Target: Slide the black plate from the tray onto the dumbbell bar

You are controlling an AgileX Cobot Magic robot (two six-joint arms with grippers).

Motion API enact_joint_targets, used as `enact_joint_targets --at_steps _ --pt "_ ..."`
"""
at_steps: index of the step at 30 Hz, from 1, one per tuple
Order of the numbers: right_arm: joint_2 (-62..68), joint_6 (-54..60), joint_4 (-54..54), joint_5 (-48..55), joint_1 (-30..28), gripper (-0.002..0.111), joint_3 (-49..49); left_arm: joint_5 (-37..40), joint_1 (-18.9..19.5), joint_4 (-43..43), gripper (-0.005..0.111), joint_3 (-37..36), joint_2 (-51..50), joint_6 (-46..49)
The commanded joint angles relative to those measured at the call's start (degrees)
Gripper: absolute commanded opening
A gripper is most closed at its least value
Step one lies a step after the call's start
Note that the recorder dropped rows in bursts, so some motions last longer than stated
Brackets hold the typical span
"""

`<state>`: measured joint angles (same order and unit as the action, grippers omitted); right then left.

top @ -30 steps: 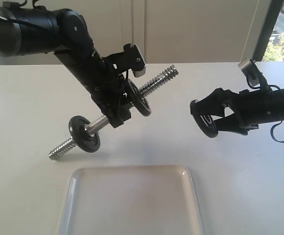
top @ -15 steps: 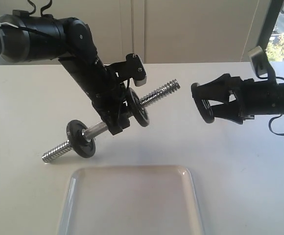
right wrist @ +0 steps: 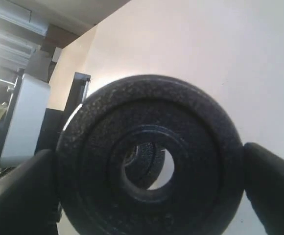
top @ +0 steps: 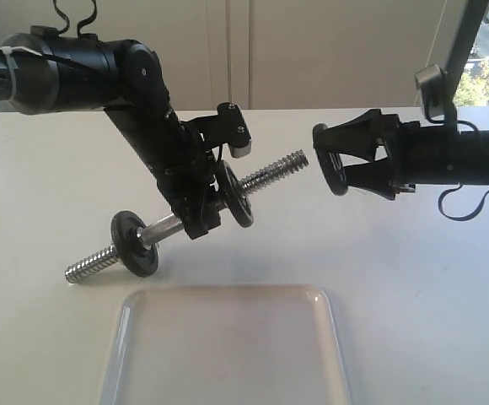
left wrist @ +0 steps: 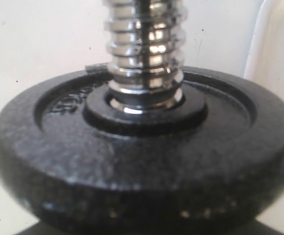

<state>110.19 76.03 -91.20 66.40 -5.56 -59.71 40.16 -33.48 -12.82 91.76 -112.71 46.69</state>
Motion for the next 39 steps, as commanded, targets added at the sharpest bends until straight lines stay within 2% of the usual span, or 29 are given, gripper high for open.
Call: enact_joint_targets --at_steps 1,9,28,33,39 --pt "-0.1 -0.9 -3.8 3.6 1.6 0.0 -1.9 -0.5 0.1 -3.2 0.0 1.3 2.3 1.8" --pt "1.0 -1.3 -3.6 3.6 1.7 0.0 -2.4 0.4 0.1 -5.4 0.0 1.3 2.3 4.7" --pt "3.3 -3.7 -7.0 3.6 1.8 0.0 -2.5 0.6 0.1 -6.1 0.0 1.3 2.3 4.7" --pt "3.3 -4.1 -7.9 3.6 4.4 0.0 -2.5 0.6 0.1 -6.2 0.0 1.3 2.3 4.7" --pt "3.3 -3.9 -8.3 3.6 4.2 0.0 -2.5 0.6 0.1 -6.2 0.0 1.3 2.3 4.7"
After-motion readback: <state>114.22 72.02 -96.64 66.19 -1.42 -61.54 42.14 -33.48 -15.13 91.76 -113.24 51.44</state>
